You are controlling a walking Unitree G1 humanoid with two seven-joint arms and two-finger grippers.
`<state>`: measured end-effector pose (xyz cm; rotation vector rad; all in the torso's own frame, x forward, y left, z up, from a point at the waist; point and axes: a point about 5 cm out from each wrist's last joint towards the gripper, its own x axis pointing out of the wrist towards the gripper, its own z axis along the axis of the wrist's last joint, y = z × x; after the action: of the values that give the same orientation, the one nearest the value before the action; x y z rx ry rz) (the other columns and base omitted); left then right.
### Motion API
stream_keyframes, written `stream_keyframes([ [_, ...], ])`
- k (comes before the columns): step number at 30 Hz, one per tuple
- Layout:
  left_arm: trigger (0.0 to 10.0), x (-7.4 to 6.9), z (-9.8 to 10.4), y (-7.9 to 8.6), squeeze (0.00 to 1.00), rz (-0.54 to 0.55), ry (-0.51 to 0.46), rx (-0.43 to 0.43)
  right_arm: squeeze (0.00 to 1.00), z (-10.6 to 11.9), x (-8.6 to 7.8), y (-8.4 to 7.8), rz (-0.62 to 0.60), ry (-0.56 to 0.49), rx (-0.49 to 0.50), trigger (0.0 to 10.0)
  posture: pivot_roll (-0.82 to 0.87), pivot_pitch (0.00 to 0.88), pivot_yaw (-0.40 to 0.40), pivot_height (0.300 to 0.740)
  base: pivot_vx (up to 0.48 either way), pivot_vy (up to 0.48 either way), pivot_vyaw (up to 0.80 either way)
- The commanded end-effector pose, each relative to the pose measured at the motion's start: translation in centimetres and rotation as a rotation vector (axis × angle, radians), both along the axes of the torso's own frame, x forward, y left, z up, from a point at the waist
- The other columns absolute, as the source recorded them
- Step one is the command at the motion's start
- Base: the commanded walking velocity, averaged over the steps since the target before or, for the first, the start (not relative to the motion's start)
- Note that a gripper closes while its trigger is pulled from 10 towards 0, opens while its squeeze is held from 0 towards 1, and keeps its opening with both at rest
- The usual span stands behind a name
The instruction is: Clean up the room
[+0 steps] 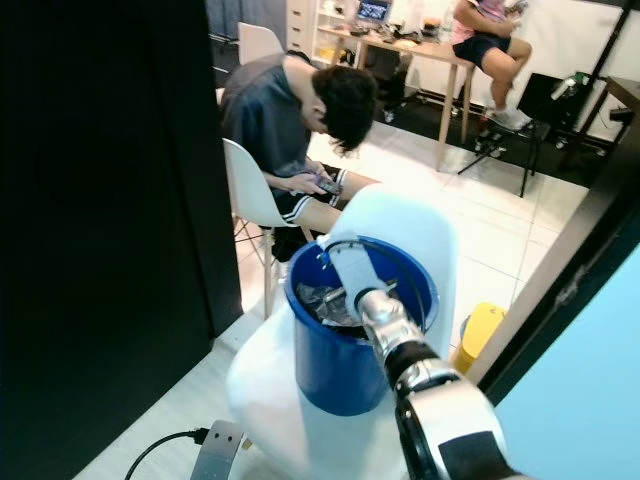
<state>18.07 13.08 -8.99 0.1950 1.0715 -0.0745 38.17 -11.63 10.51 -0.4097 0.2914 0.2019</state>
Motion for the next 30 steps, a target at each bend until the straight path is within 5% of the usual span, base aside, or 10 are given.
stream_keyframes([
  [1,10.0,-0.4,-0.2,-0.2,0.0,-0.004,0.017,0.001,0.0,-0.2,0.0,-0.6,-0.033,0.019,-0.006,10.0,0.01,0.0,-0.114,0.74,0.0,0.0,0.0],
  [2,10.0,-0.5,-0.2,-0.2,0.0,-0.002,0.019,0.001,1.0,0.5,0.4,-0.8,-0.052,-0.008,-0.022,10.0,0.02,0.0,-0.12,0.74,0.0,0.0,0.0],
  [10,10.0,-0.7,-0.3,-0.3,0.0,0.01,0.023,0.001,1.0,2.0,1.1,-1.2,-0.101,-0.071,-0.086,10.0,0.03,0.0,-0.125,0.74,0.0,0.0,0.0],
  [21,10.0,-0.5,-0.2,-0.3,0.0,0.005,0.02,0.009,1.0,-1.0,-0.4,-2.0,-0.141,0.012,-0.029,10.0,0.02,0.0,-0.113,0.74,0.0,0.0,0.0],
  [29,10.0,-0.4,-0.2,0.1,0.0,0.024,0.019,0.031,1.0,-3.8,-2.2,-2.3,-0.169,0.119,0.409,10.0,0.0,0.0,-0.098,0.74,0.0,0.0,0.0],
  [30,10.0,-0.4,-0.2,0.2,0.0,0.032,0.023,0.034,0.11,-4.1,-2.6,-2.1,-0.145,0.13,0.592,10.0,0.0,0.0,-0.094,0.74,0.0,0.0,0.0],
])
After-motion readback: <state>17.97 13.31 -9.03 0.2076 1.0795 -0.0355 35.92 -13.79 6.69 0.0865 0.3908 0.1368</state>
